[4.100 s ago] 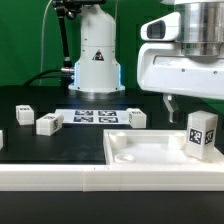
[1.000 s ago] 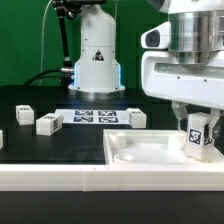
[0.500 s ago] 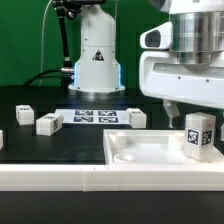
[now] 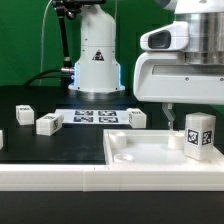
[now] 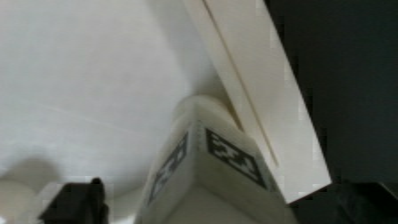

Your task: Assemble one leg

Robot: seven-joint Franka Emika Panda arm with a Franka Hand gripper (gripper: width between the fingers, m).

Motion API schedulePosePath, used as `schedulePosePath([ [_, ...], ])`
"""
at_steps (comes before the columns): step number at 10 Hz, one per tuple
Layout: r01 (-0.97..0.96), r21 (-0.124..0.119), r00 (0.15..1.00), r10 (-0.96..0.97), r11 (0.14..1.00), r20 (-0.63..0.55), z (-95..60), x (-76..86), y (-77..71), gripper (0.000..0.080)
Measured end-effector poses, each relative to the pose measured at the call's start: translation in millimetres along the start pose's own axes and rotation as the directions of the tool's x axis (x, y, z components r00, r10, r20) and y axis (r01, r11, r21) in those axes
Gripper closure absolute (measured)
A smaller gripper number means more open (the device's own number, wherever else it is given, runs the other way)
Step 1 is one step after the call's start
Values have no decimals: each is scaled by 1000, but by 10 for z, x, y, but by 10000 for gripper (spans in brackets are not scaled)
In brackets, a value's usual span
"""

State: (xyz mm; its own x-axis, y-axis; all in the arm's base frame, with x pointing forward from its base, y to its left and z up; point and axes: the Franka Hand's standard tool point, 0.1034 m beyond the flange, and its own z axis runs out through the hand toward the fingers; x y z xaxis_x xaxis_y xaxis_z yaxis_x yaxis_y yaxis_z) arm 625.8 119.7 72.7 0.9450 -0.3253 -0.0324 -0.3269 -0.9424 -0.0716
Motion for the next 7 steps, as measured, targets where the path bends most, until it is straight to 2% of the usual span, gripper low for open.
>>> schedulePosePath([
  [3,214,0,977,-214,977,-5,-30,5,-16,151],
  [7,454,-6,890,-454,891,-31,-39,41,8,151],
])
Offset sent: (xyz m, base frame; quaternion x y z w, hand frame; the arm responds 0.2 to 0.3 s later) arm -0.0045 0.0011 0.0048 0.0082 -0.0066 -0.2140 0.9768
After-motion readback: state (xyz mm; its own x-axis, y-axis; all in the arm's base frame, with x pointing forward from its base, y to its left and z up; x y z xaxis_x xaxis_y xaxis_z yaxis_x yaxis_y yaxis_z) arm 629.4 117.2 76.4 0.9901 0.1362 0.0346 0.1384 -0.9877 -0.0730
